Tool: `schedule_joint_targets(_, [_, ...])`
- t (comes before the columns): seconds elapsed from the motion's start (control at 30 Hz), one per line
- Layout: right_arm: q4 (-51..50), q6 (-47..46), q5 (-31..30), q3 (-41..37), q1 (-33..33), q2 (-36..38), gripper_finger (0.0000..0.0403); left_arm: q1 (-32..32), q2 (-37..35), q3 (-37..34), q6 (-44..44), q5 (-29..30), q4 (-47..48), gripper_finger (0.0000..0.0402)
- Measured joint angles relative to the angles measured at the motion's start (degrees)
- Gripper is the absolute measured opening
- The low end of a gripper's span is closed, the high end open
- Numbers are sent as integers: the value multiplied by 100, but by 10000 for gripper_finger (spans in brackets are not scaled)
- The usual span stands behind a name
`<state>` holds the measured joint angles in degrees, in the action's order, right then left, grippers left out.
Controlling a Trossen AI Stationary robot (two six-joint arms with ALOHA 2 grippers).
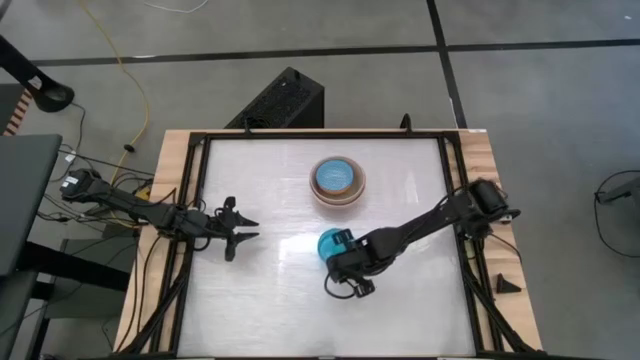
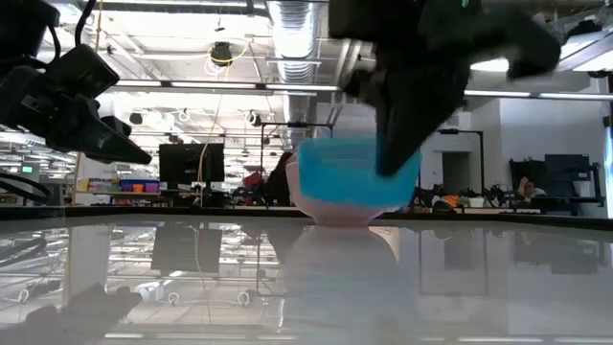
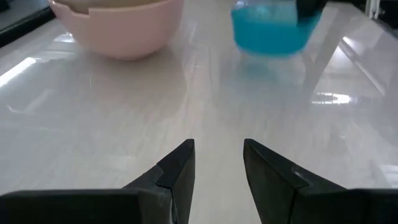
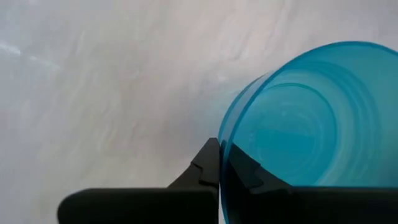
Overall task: Nest bowls inside each other
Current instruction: Stack the blue bowl on top of the blue patterned bowl
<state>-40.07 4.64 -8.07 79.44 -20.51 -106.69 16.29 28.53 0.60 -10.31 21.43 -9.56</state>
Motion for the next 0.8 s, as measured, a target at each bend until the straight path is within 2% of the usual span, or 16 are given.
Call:
schedule_joint_targets(0.1, [-162,-84,-285,0,-2,451,27,0,0,-2,3,-2,90,126])
schedule_joint_targets(0.2, [-173,-165,-876,0,79,969,25,0,0,-2,3,-2,222,126])
schedule_joint_targets(0.33, [24,-167,-1499,2,521,1492,25,0,0,-4,3,-7,465,126])
schedule_joint_targets(0.57, [239,4,-1250,2,1817,1711,25,0,0,-7,3,-11,542,125])
schedule_joint_targets(0.7, [372,119,-899,1,2422,1545,25,0,0,-7,3,-10,537,126])
schedule_joint_targets(0.8, [555,129,-849,0,2686,1352,25,0,0,-9,3,-11,537,125])
